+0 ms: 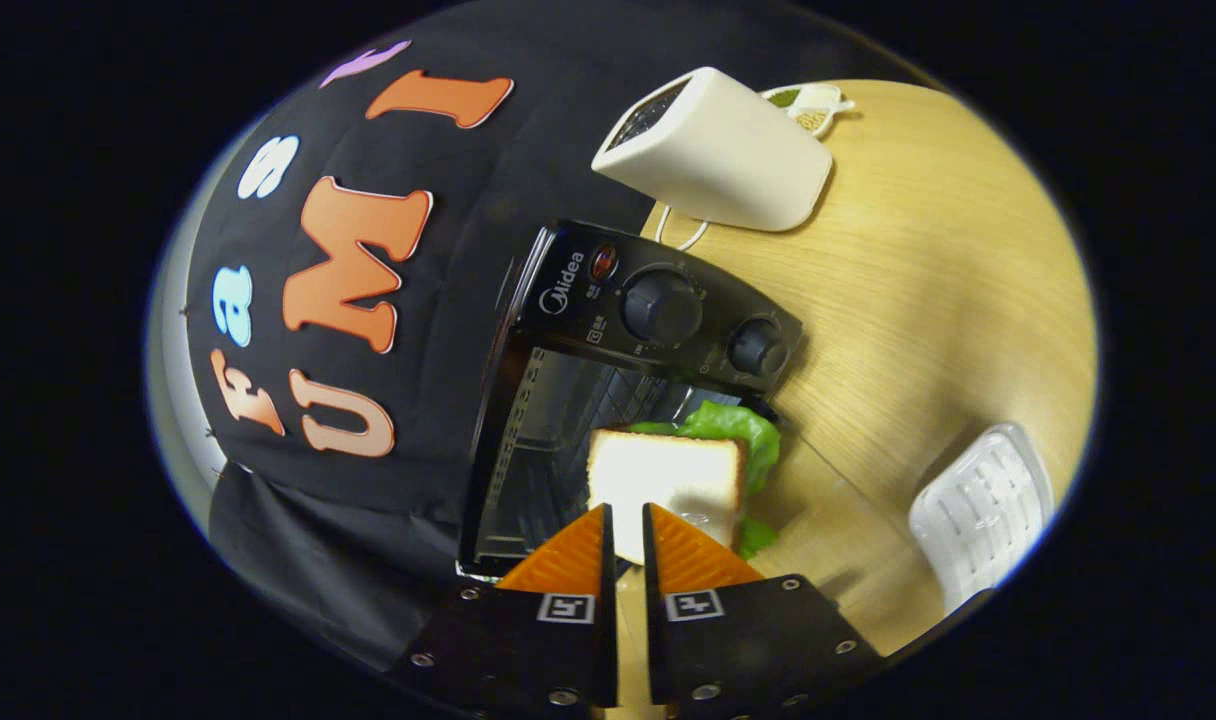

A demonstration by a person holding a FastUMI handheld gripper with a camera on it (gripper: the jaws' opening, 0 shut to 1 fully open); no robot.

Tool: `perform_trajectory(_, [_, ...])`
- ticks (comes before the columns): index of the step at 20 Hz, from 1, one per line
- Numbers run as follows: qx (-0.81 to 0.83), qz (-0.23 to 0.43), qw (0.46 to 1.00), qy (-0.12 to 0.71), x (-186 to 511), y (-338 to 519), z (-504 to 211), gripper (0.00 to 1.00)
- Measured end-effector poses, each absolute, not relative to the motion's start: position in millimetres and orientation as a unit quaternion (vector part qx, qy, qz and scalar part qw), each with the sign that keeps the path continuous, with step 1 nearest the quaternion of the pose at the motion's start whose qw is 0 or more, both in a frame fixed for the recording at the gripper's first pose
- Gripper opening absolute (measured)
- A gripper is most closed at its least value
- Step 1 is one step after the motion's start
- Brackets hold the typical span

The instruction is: Open the toaster oven, put the food inside, and close the toaster oven door.

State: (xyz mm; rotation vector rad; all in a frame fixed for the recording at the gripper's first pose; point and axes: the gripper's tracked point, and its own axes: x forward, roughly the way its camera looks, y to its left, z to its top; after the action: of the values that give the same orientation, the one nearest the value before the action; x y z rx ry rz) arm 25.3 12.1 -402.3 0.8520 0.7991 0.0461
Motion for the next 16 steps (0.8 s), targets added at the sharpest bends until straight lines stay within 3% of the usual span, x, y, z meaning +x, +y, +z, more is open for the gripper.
perform_trajectory(1, [0.386, 0.018, 0.841, 0.379, 23.5, 4.4, -405.6, 0.23])
perform_trajectory(2, [0.375, 0.014, 0.845, 0.38, 20.5, -2.3, -408.0, 0.42])
perform_trajectory(3, [0.366, 0.008, 0.848, 0.384, 20.4, -6.8, -412.6, 0.51])
perform_trajectory(4, [0.361, 0.005, 0.848, 0.389, 18.0, -7.5, -416.6, 0.69])
perform_trajectory(6, [0.356, 0.015, 0.843, 0.404, 17.3, -0.1, -427.3, 0.81])
perform_trajectory(11, [0.361, 0.018, 0.829, 0.426, 28.6, 21.2, -454.7, 0.84])
perform_trajectory(12, [0.36, 0.011, 0.828, 0.429, 28.6, 23.4, -458.7, 0.8])
perform_trajectory(13, [0.368, 0.002, 0.825, 0.428, 29.8, 26.1, -460.2, 0.72])
perform_trajectory(14, [0.388, 0.004, 0.819, 0.423, 31.1, 34.6, -457.6, 0.48])
perform_trajectory(16, [0.429, 0.016, 0.805, 0.409, 35.1, 56.6, -448.2, 0.33])
